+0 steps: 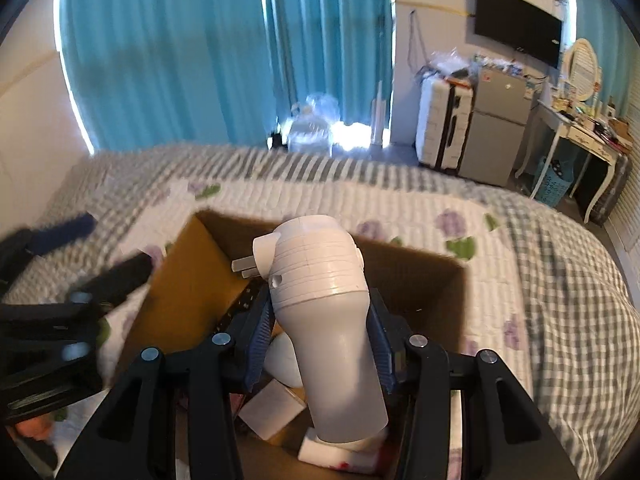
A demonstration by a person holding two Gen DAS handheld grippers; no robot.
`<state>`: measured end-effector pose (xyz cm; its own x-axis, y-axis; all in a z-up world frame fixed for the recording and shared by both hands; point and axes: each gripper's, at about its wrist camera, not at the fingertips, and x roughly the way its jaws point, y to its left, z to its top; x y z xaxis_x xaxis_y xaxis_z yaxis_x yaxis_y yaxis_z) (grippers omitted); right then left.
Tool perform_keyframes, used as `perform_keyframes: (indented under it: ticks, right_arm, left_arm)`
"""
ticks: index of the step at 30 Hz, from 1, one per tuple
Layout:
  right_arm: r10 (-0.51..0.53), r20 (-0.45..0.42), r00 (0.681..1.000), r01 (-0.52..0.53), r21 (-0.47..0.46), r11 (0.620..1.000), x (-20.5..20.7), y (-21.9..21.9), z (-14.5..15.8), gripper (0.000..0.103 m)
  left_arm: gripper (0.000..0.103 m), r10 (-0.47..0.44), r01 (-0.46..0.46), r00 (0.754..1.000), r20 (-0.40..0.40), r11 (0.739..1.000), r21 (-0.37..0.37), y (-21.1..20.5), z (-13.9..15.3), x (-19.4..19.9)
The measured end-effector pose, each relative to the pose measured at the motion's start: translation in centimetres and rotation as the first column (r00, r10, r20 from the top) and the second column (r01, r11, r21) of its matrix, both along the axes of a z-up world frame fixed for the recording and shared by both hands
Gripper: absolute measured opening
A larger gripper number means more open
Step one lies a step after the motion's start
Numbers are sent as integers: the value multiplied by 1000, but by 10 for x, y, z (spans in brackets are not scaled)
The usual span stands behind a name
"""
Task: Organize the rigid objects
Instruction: 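Lower the earbuds case and plug device into the box and open both tools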
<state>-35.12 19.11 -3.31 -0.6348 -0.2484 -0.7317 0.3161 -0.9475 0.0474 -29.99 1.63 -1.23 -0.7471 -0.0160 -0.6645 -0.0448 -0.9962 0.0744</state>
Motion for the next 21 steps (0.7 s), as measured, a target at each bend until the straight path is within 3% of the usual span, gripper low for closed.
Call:
perform_keyframes:
  ticks: [8, 10, 11, 16, 21]
  right_arm:
    - [-20, 77, 997, 18, 35, 999, -20, -10, -42, 45]
    - [-25, 87, 996, 22, 40, 999, -20, -9, -47, 65]
    - [-29, 83, 996, 26, 33, 999, -18, -8, -46, 70]
    - [-44, 39, 998, 43, 24, 999, -10, -2, -32, 70]
    - [-67, -15, 998, 67, 22, 998, 11, 11, 9, 70]
  left_arm:
    - [82, 3, -3, 1000, 10, 1000, 13, -10, -20, -5]
    - [82, 3, -3, 1000, 15, 1000, 23, -12, -25, -6]
    - [82, 4, -5, 1000, 19, 1000, 25, -12, -27, -6]
    - [82, 8, -8, 1000, 16, 1000, 18, -7, -20, 2]
    - [82, 4, -3, 999, -35, 1000, 25, 0, 17, 24]
